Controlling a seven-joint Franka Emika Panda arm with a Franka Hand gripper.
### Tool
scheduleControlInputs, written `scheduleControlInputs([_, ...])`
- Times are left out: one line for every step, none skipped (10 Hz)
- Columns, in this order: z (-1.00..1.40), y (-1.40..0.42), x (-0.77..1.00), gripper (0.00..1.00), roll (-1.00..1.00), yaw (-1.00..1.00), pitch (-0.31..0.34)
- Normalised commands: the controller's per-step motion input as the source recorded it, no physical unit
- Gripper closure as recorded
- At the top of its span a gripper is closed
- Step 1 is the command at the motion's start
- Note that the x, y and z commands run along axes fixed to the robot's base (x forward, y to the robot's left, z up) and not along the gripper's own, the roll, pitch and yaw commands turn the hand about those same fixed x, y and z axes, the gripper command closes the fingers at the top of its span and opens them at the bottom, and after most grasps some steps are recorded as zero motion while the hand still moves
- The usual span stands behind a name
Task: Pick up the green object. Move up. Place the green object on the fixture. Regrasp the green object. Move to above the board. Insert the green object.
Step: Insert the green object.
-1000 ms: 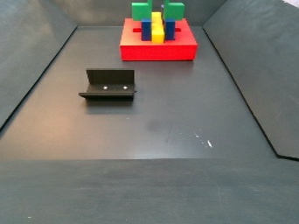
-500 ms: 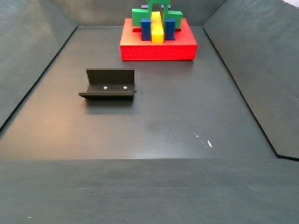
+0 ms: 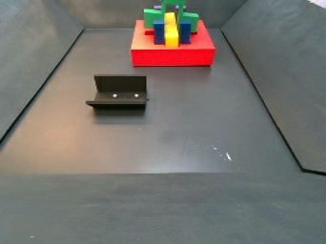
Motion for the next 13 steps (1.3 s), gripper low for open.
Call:
scheduleControlInputs([0.0,0.0,0.04,1.0,0.05,-0.31,0.011])
scheduleControlInputs([0.0,0.0,0.0,1.0,0.03,-0.2,0.0])
scheduleControlInputs([-0.07,0.0,0.0,1.0,0.04,-0.12,0.0])
scheduleControlInputs([-0.21,0.0,0.0,1.0,0.09,-0.04,0.0])
scheduleControlInputs([-0.29,0.0,0.0,1.0,0.1,0.0,0.0])
scheduleControlInputs([-0.29,0.0,0.0,1.0,0.05,0.0,0.0])
scheduleControlInputs([-0.25,0.0,0.0,1.0,0.04,0.0,0.0])
scheduleControlInputs([-0.21,-0.06,0.01,1.0,0.12,0.0,0.0])
scheduleControlInputs([-0.22,-0.07,0.05,1.0,0.14,-0.01,0.0])
scheduleControlInputs([-0.29,0.0,0.08,1.0,0.16,0.0,0.0])
scheduleControlInputs([-0.32,0.0,0.04,1.0,0.2,0.0,0.0])
scheduleControlInputs([-0.33,-0.02,0.2,1.0,0.34,0.0,0.04])
scheduleControlInputs([-0.44,0.0,0.41,1.0,0.29,0.01,0.02])
